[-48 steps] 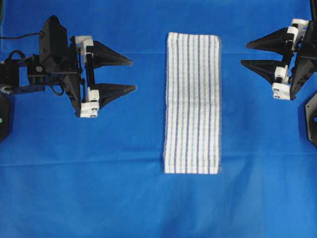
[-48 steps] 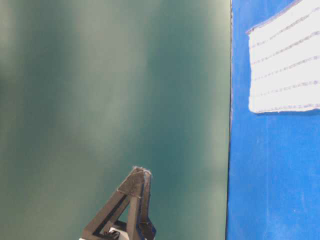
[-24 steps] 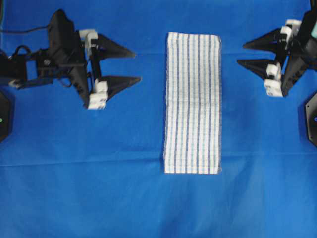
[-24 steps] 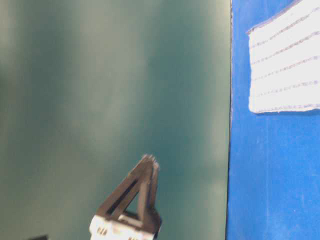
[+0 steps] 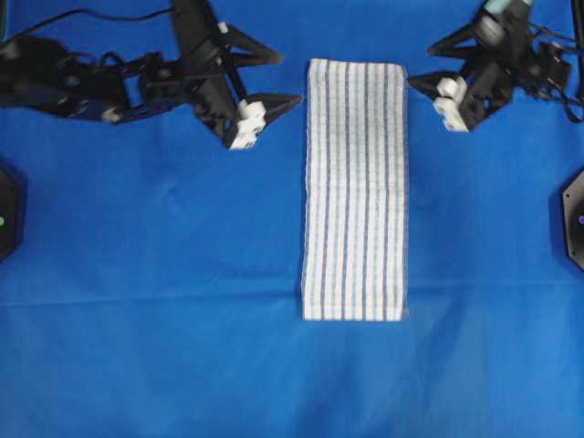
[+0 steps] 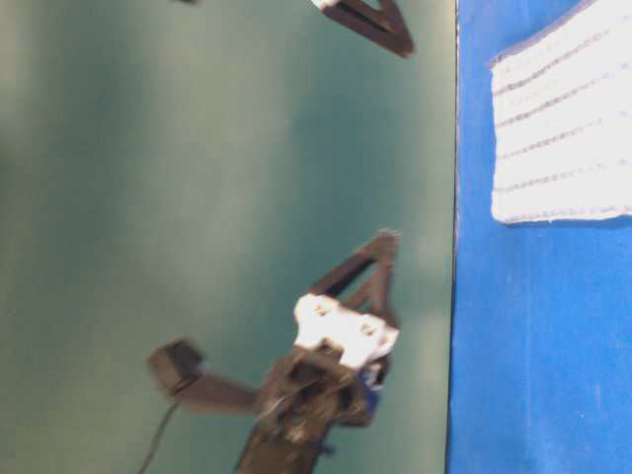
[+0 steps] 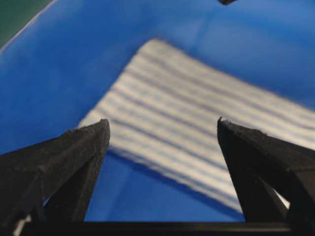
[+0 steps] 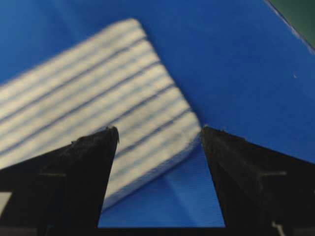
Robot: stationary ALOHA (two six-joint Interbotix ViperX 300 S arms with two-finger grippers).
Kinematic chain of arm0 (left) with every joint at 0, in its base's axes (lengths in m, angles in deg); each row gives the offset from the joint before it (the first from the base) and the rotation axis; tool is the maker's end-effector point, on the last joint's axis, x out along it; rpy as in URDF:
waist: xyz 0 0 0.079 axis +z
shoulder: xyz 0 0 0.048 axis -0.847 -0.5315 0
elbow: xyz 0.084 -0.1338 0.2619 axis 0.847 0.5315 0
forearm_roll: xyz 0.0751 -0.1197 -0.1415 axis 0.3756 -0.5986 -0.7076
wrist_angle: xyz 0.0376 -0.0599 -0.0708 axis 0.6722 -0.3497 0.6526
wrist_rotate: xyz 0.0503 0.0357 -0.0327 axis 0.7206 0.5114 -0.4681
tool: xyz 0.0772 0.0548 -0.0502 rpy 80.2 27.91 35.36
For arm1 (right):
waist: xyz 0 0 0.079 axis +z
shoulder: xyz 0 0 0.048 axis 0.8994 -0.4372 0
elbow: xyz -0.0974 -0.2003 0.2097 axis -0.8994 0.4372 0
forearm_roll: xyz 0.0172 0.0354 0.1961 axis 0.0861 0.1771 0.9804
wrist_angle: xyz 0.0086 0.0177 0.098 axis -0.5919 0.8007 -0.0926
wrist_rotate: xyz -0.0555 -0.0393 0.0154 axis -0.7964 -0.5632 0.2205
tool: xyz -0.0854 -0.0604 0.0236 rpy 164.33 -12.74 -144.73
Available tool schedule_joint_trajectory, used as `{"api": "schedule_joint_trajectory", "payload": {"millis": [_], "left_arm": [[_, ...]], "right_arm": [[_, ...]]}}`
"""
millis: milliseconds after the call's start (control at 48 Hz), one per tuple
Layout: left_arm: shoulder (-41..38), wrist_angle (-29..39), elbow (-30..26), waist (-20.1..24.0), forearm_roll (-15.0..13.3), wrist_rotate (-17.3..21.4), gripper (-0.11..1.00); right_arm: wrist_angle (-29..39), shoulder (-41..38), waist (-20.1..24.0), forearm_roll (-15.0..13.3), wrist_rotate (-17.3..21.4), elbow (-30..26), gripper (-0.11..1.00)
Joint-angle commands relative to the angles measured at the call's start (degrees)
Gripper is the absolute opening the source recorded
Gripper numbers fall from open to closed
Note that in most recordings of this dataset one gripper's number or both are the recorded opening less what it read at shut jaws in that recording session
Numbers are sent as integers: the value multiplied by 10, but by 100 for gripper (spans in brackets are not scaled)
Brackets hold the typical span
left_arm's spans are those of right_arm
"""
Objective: Fold the blue towel.
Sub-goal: 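Move both grippers to the strip's top end and grasp its corners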
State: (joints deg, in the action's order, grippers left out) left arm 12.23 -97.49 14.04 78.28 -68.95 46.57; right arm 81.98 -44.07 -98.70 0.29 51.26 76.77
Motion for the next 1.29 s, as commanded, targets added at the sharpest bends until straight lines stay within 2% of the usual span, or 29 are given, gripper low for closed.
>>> {"api": "schedule_joint_trajectory", "payload": {"millis": [0,313,500,729,813,875,1042,1125,1271], "left_arm": [[-20,-4,-27,11,-1,1,91],[-132,-7,-92,40,-1,1,91],[-176,-4,-128,53,0,1,91],[-191,11,-150,54,-2,1,87],[-193,27,-156,55,-2,1,79],[-195,41,-159,54,-2,1,66],[-199,47,-159,53,-1,4,18],[-199,47,-160,51,-1,8,3],[-199,46,-161,49,-1,8,3]], "right_arm": [[-12,-38,-14,-6,0,-26,68],[-33,-154,-40,-8,-9,-71,68],[-45,-190,-56,-9,-13,-80,68],[-52,-205,-61,-9,-14,-79,66],[-52,-205,-61,-9,-15,-79,62],[-53,-205,-61,-9,-15,-77,53],[-62,-205,-54,-9,-15,-74,7],[-65,-204,-53,-9,-15,-73,5],[-65,-203,-52,-7,-14,-70,5]]}}
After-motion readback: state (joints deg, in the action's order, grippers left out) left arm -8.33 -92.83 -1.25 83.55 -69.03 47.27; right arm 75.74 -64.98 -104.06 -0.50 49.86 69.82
